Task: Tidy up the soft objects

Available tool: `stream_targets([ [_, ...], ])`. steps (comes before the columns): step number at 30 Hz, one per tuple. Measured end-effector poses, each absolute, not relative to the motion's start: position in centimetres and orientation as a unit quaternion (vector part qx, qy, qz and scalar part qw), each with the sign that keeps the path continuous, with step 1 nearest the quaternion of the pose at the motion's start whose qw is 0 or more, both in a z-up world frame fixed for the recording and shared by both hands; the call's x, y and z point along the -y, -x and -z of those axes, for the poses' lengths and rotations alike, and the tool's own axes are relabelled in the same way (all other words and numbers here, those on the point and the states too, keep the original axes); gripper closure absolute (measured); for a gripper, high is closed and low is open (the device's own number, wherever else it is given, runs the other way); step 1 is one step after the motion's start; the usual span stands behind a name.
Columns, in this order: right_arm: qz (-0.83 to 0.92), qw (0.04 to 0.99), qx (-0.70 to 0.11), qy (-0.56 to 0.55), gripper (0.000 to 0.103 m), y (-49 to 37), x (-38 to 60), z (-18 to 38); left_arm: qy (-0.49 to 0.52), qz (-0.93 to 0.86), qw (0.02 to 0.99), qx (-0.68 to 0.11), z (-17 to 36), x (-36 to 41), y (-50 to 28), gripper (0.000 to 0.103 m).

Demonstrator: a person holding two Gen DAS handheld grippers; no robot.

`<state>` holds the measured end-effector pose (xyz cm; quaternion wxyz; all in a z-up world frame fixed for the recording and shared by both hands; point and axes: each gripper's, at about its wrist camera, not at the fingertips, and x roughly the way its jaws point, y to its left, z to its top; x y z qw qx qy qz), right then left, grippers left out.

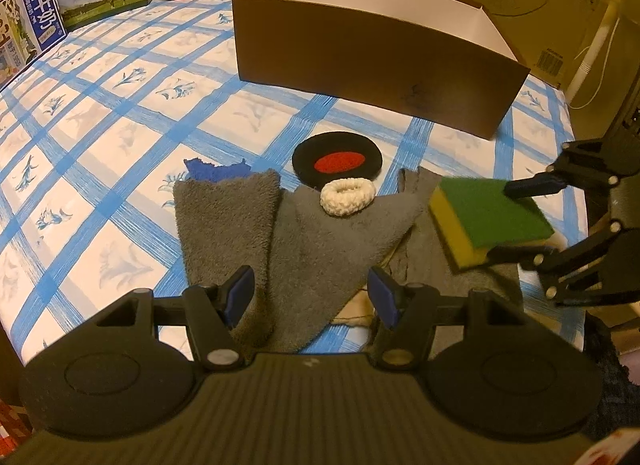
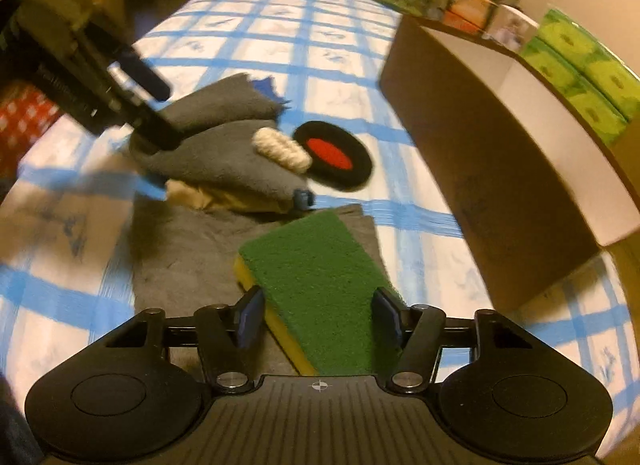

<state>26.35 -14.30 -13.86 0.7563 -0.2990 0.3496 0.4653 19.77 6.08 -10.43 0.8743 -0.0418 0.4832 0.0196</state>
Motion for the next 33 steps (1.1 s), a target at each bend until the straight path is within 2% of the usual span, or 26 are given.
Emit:
stream_targets([
  [1,-0.459,0.763,-0.356,0.285,0.051,-26.5,14.4,13.6,0.041,-0.019,0.874,-0.483,10.4,-6.1,-19.8,0.043],
  [10,-0.283,0.878,-0.380,0.064,0.051,-31.7,17.9,10.0,0.043,-0.023,0.877,-0.478,10.2,-6.4,-20.2,0.043],
  [17,-0.313,0.863,-0.384,0.098,0.051,-31.9,19.3,9.8,0.037,-0.022,0.881,-0.471,10.2,-6.5,-21.0,0.044],
  [20,-0.305,0.860,-0.398,0.093,0.051,-31.8,19.7,10.7,0.028,-0.009,0.884,-0.467,10.2,-6.1,-21.9,0.050],
  [27,-0.282,0.861,-0.420,0.054,0.051,-31.1,20.0,12.0,-0.005,0.031,0.893,-0.448,11.0,-4.3,-24.7,0.055],
  [30,-0.273,0.863,-0.424,0.031,0.051,-31.2,20.2,12.2,-0.018,0.045,0.892,-0.450,11.9,-4.0,-25.9,0.063],
  [33,-0.264,0.865,-0.427,0.014,0.051,-31.5,20.2,12.4,-0.030,0.051,0.884,-0.463,13.3,-3.8,-26.8,0.065],
])
